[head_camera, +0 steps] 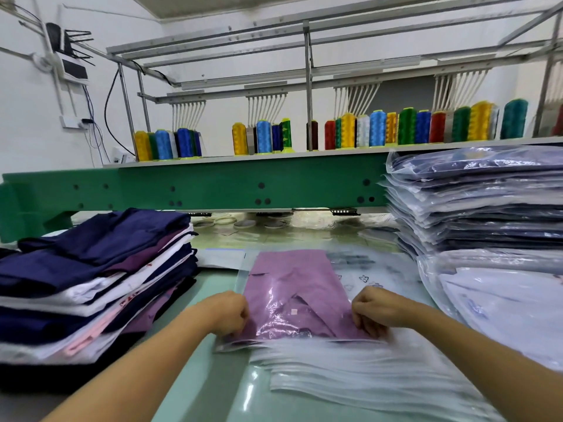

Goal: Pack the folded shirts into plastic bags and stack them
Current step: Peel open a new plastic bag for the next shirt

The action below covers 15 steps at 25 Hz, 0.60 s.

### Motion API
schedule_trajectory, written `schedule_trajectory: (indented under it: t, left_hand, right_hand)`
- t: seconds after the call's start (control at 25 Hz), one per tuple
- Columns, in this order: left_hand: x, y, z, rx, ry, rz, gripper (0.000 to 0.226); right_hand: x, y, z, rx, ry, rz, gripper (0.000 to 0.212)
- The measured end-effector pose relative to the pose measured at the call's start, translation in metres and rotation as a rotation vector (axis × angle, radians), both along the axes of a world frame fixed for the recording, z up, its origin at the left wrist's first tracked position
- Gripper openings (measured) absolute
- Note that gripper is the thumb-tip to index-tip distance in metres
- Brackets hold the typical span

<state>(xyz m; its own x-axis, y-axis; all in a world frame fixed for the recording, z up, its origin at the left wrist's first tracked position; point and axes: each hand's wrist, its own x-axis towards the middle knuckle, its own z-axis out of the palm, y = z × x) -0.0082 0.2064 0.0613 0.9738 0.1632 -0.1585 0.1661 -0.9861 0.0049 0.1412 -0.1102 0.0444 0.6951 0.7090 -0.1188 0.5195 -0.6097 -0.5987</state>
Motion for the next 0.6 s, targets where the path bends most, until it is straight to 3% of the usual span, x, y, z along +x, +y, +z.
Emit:
schedule_trajectory:
  t: [0.08, 0.2, 0.32, 0.48, 0.6]
  left_hand:
    - [0.017, -0.004, 0.001, 0.182, -0.081, 0.052, 0.023]
    - [0.052, -0.006, 0.01, 0.236, -0.199, 0.14, 0.031]
    - [0.091, -0.007, 0.017, 0.227, -0.311, 0.2, 0.04]
    - [0.153, 0.0, 0.01, 0.149, -0.407, 0.255, 0.053]
    - [0.193, 0.005, -0.007, 0.084, -0.424, 0.23, 0.062]
  right_hand:
    - [0.017, 0.011, 0.001, 0.005, -0.192, -0.176, 0.028]
    - [0.042, 0.038, 0.005, 0.023, -0.468, -0.386, 0.022]
    - [0.063, 0.075, 0.011, 0.062, -0.556, -0.434, 0.023]
    - [0.102, 0.136, 0.008, 0.002, -0.563, -0.35, 0.052]
    - [0.129, 0.179, -0.002, -0.055, -0.548, -0.246, 0.057]
